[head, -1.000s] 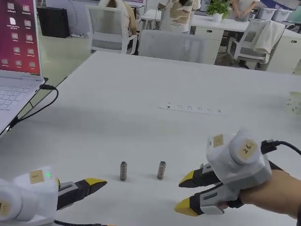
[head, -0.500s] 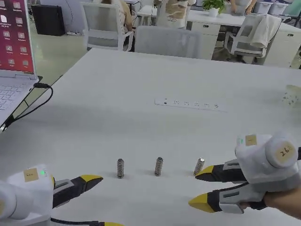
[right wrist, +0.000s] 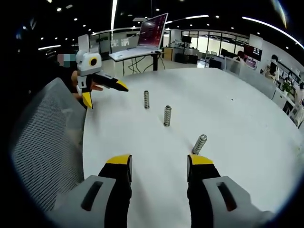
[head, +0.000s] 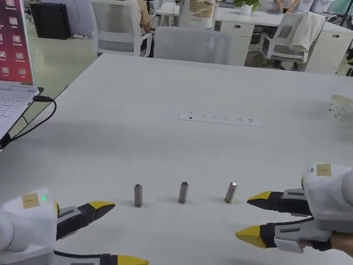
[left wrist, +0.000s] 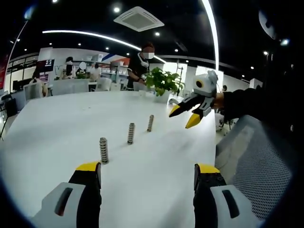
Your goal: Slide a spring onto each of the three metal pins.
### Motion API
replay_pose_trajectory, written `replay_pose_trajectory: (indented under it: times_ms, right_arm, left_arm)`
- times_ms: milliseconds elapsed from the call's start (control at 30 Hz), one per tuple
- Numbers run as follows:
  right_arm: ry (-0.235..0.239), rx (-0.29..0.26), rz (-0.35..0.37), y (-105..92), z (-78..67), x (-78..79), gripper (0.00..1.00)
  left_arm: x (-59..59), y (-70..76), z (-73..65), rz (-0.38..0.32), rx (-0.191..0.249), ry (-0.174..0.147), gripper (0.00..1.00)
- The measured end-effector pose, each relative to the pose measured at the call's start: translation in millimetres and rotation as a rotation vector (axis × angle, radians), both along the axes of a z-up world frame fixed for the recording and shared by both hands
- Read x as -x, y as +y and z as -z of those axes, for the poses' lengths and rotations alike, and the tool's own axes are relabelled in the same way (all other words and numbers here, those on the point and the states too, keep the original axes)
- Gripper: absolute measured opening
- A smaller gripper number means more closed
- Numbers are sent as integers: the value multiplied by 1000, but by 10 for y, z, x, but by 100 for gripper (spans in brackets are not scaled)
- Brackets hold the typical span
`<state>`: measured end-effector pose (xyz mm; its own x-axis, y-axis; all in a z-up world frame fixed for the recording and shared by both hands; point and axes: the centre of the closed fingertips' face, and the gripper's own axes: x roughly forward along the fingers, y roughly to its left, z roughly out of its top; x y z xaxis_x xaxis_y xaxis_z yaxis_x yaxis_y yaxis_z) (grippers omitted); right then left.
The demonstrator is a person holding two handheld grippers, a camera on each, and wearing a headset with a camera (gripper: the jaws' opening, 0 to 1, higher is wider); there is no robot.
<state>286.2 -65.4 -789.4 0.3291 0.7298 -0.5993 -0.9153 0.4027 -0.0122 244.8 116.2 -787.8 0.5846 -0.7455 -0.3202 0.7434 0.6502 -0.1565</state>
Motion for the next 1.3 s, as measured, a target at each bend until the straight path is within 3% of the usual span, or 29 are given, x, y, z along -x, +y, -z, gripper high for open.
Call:
replay_pose_trajectory:
  times_ms: [300,433,533,833,1033,1300]
  right_arm:
    - [-18,-31,49,-109,38,-32,57]
    - [-30,-72,64,-119,45,-44,67]
    - [-37,-70,66,-137,90,-34,73]
    - [-52,-129,110,-139,97,-77,92]
    - [-50,-139,119,-111,116,-85,97]
    - [-60,-157,134,-115,88,-117,99]
  left_arm:
    - [-3,11,27,-9,-6,9,78]
    - [-3,-1,36,-8,-8,11,80]
    - [3,2,57,-6,-17,14,81]
    - [1,29,92,-28,-12,19,89]
    - [-21,60,89,-51,-8,14,98]
    - [-45,66,89,-62,-13,1,98]
